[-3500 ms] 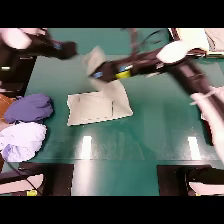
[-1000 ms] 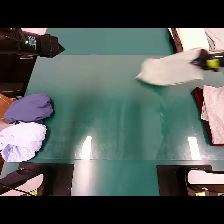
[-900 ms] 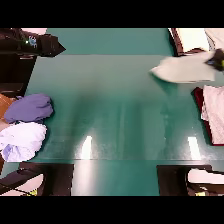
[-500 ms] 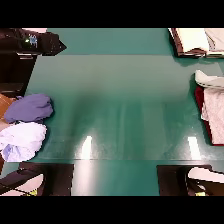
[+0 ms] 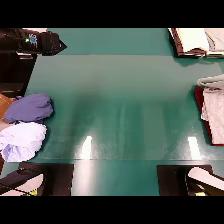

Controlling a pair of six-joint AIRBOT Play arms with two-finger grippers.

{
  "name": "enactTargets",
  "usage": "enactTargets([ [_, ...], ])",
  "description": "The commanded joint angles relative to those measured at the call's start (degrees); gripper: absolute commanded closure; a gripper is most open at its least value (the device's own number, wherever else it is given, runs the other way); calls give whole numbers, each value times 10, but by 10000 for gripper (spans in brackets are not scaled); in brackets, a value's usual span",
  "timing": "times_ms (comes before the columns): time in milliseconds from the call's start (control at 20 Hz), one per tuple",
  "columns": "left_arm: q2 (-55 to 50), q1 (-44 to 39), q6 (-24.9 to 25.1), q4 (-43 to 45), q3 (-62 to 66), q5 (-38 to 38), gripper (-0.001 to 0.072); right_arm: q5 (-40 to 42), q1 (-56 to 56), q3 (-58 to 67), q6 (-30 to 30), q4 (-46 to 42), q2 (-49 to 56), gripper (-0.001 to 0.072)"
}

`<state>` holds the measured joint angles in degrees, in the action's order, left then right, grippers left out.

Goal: Fold the shirts.

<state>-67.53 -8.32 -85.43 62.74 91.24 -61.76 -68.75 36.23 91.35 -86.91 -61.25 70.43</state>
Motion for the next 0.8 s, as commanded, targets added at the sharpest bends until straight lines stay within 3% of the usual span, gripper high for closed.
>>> enactTargets([
  [0, 0, 0, 4, 0, 0, -1, 681, -49, 26, 0, 0, -4, -30, 693],
  [350, 0, 0, 19, 0, 0, -9, 681, -183, 43, -5, -10, -152, -32, 693],
  [650, 0, 0, 31, 0, 0, -9, 681, -192, 43, -157, -17, -245, -89, 681],
  [700, 0, 0, 32, 0, 0, -9, 681, -191, 44, -181, -19, -261, -98, 571],
  [750, 0, 0, 32, 0, 0, -9, 681, -191, 47, -202, -22, -271, -105, 415],
])
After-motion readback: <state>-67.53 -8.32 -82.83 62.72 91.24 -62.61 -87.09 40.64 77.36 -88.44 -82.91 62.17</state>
